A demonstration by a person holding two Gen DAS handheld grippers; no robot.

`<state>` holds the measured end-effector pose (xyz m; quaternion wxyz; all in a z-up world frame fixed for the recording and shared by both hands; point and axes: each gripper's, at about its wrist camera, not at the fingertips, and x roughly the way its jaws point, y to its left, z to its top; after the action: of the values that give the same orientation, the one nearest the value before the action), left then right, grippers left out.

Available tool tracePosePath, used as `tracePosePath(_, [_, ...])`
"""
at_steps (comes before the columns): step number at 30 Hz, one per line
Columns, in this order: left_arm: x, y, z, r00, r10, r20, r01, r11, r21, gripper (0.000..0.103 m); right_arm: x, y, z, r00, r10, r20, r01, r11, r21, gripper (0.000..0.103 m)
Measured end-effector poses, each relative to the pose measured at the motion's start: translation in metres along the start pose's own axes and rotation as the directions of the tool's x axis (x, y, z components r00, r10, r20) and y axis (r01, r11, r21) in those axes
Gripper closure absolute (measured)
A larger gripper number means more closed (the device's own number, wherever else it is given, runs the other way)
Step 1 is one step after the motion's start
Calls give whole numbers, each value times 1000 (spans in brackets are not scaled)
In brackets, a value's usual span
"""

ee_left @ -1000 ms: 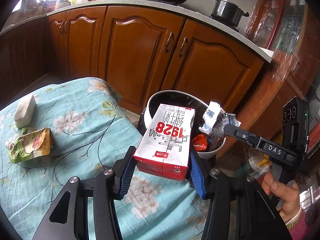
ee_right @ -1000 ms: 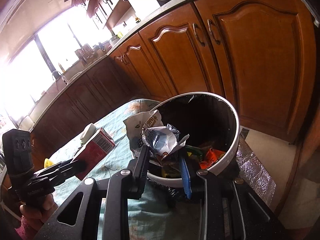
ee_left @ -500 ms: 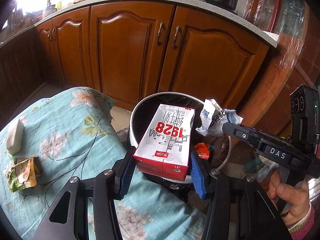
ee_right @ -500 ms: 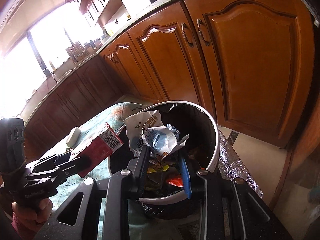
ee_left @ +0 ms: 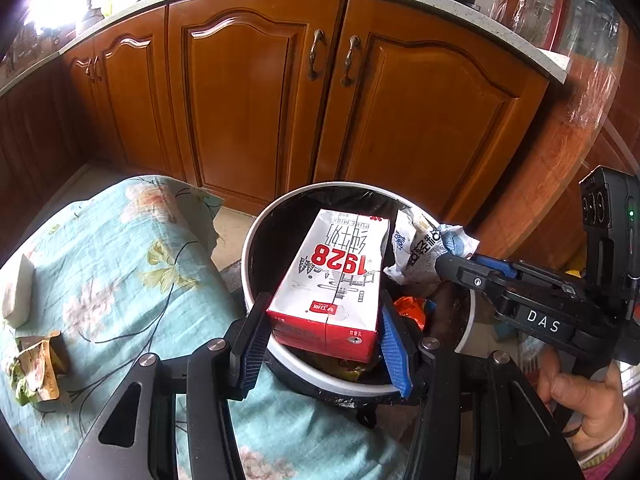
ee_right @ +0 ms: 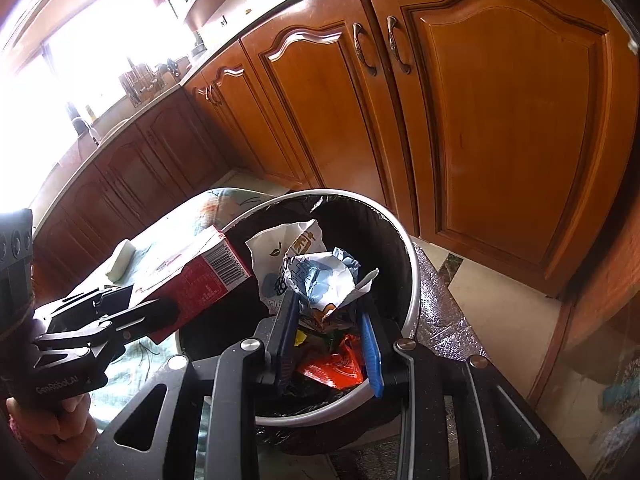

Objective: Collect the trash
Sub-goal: 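Carry the milk carton and foil wrapper into the bin and release both, then move both open tools from the bin back over the table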

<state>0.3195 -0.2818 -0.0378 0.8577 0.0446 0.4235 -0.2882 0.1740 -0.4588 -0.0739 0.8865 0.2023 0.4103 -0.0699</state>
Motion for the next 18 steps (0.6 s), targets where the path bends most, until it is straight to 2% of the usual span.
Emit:
tracePosePath(4, [4,-3,0,1000,-12,-15,12,1000,-1,52,2,-1,2,1000,-9,-12,9,1000,-9,68])
tracePosePath(5, [3,-3,-1,1000,-11,-16,11,1000,-2,48,2,-1,2,1000,-6,-13,6,1000,-8,66])
tracePosePath(6, [1,-3,-3,1000,-13,-12,13,1000,-4,48,3,-2,3,1000,-4,-13,4,1000,-2,58])
tracePosePath(8, [-2,-3,-5,1000,-16,-6,16,1000,-10,48,1,-4,2,1000,-2,-8,2,1000,5,54])
tracePosePath(13, [-23,9,-21,999,-30,33,32,998,-55,46,-9,-4,-3,999,20,26,-21,999,36,48])
tracePosePath(18, [-50,33,-48,998,-10,65,18,993,-119,43,-17,8,-11,996,63,65,-66,996,55,34])
